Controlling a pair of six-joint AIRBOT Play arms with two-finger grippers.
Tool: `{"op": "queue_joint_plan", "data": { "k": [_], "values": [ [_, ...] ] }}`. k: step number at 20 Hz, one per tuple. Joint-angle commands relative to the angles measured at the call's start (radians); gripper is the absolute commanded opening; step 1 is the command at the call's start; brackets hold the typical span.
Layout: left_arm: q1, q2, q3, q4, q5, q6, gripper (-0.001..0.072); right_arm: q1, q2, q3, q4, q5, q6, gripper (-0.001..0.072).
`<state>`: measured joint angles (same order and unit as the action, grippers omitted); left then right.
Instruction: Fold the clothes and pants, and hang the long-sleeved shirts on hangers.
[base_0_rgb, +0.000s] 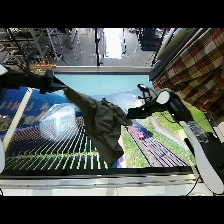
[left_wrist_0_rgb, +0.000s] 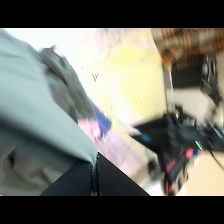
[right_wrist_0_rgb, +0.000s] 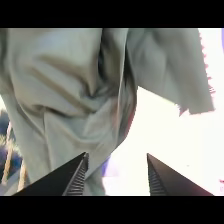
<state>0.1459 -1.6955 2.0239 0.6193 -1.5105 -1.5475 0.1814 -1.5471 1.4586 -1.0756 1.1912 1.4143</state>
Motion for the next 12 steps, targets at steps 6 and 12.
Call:
{"op": "queue_joint_plan", "data": {
  "k": [6, 12],
  "values": [
    [0.062, 0.065, -0.003, -0.007, -0.178, 0.051, 0.0006, 0.071, -0.275, 0.049, 0.155, -0.132, -0.084, 0.0465],
    [0.062, 0.059, -0.003, -0.007, -0.188, 0.079, 0.0006, 0.126, -0.427, 0.216, 0.225, -0.003, -0.178, 0.047]
  ]
}}
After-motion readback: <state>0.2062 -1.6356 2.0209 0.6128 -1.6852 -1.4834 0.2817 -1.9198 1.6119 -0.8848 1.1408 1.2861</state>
